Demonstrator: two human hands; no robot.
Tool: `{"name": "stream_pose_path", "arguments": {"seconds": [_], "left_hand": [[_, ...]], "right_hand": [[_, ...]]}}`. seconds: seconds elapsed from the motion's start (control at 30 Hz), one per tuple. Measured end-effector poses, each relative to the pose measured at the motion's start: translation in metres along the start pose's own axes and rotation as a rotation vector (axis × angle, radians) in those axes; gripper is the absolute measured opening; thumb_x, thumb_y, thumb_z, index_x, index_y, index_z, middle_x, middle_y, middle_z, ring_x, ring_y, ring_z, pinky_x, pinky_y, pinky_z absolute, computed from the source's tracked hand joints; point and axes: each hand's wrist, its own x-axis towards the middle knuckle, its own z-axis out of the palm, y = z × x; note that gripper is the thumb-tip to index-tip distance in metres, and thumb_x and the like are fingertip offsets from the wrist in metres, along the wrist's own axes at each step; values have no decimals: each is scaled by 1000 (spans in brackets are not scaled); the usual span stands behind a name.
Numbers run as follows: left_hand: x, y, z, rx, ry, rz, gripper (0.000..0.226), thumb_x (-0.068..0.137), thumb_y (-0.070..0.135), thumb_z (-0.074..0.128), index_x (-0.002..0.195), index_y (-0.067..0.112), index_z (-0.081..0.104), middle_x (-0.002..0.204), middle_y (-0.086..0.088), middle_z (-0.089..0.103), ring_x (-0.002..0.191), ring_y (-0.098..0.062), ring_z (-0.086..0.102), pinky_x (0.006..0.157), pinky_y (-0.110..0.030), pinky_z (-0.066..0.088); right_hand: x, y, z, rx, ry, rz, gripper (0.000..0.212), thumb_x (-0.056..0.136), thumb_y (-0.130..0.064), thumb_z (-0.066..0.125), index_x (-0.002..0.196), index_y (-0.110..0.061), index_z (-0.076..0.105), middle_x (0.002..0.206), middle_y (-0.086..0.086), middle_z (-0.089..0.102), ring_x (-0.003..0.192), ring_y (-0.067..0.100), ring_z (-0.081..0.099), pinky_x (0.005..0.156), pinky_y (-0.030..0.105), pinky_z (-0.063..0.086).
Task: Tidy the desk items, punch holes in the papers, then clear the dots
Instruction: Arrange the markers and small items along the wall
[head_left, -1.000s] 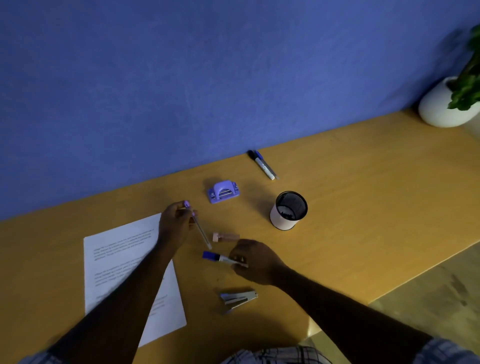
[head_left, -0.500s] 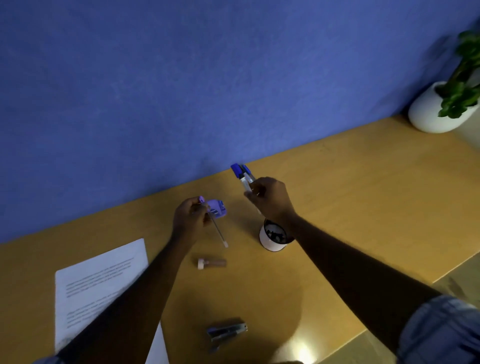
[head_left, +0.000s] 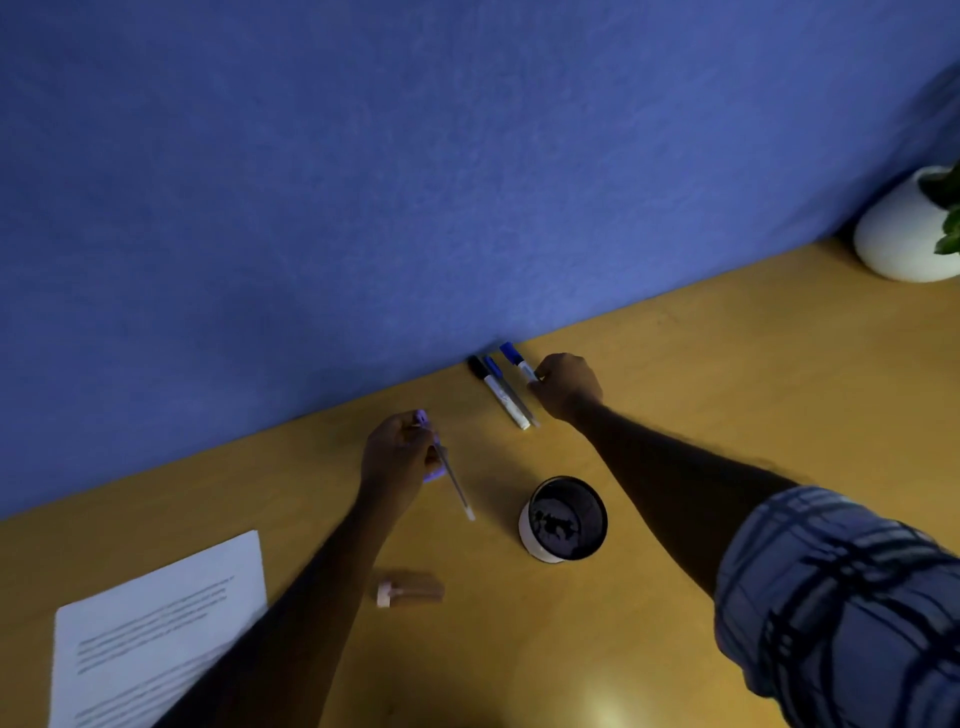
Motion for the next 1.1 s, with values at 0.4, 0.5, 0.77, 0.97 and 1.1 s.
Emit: {"name": "stream_pose_path", "arguments": {"seconds": [0.4,0.5,0.77,0.97,1.1], "left_hand": [[17,-1,16,-11,-12,13,19,92,-4,53,77,7,58,64,-7,59,56,-16,58,46,-23,47],[19,-1,19,-16,-21,26,18,92,0,56,79,11,62,69,-6,62,66,-21,61,58,-33,53],[18,14,33,57,-8,96,9,90,12,59,85,12,67,85,-10,70,86,-28,69,83,-50,59],[25,23,44,140,14,152,10,90,11,60,86,11,69,90,-14,73,84,-25,72,74,-37,59],[29,22,45,147,6,159,16,90,13,61,101,4,69,97,-14,73,89,-24,72,72,-32,60]], "right_hand": [[13,15,14,-13,8,33,24,87,-31,66,105,-16,65,103,2,64,88,18,61,71,34,57],[1,16,10,66,118,-40,30,86,-28,67,113,-15,64,108,0,62,93,17,61,72,30,53],[-57,-22,-8,429,-271,-401,19,86,-22,73,99,-9,72,89,3,72,69,5,66,63,20,53],[-66,-30,-8,408,-77,-448,17,81,-12,76,94,-2,73,85,10,71,66,8,57,60,17,43],[-64,-25,-7,451,-37,-436,18,78,-13,79,92,-3,74,84,8,72,71,11,62,63,21,46]]}}
